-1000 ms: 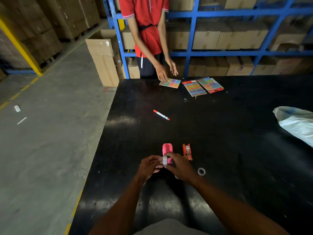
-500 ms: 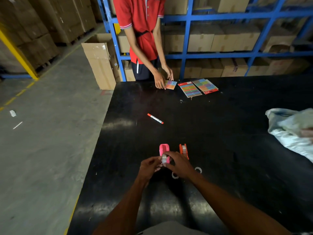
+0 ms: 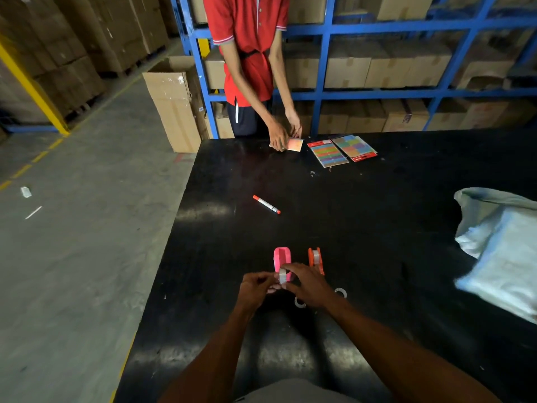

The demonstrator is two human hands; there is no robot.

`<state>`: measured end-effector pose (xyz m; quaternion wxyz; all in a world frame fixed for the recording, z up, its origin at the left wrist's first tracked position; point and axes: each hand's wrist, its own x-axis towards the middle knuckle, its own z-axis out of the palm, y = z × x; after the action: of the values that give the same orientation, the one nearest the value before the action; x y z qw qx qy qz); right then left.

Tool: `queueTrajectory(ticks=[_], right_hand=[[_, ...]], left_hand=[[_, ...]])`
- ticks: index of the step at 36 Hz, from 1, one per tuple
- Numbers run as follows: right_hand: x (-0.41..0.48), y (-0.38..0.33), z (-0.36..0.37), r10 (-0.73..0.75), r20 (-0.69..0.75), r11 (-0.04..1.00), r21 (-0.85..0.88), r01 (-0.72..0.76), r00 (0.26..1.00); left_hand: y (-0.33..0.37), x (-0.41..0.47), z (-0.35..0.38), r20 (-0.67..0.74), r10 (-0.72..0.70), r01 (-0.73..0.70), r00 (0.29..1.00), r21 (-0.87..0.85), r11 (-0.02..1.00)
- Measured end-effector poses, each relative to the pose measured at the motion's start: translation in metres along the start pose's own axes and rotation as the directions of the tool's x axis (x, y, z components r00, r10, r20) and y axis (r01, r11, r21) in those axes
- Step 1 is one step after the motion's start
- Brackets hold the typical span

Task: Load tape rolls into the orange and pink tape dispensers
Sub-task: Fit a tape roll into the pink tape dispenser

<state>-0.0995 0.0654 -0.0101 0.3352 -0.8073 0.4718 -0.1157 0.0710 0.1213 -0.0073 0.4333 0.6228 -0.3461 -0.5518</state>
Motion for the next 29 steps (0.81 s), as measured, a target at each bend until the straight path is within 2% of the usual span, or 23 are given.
queueTrajectory(ticks=[4, 9, 19, 24, 29], right_hand=[[-0.001, 0.001, -0.002, -0.028, 0.019, 0.999, 0.042, 0.027, 0.999], [0.0, 0.001, -0.004, -0.047, 0.015, 0.996, 0.082, 0.045, 0.999], [0.012, 0.006, -0.015, -0.059, 0.057, 0.996, 0.072, 0.055, 0.997], [0.023, 0.016, -0.018, -0.075, 0.043, 0.997, -0.014, 0.076, 0.996], [0.045, 0.031, -0.02, -0.083, -0.007, 0.99, -0.111, 0.081, 0.997]], left_hand=[[0.0, 0.003, 0.002, -0.011, 0.024, -0.023, 1.0, 0.044, 0.999], [-0.004, 0.007, 0.004, -0.027, 0.008, -0.008, 1.0, 0.01, 1.0], [-0.007, 0.022, 0.005, -0.018, -0.046, 0.046, 0.999, -0.008, 0.999], [-0.008, 0.037, 0.001, -0.025, -0.076, 0.078, 0.997, 0.081, 0.994], [-0.011, 0.057, -0.005, -0.1, -0.055, 0.076, 0.993, 0.219, 0.973]])
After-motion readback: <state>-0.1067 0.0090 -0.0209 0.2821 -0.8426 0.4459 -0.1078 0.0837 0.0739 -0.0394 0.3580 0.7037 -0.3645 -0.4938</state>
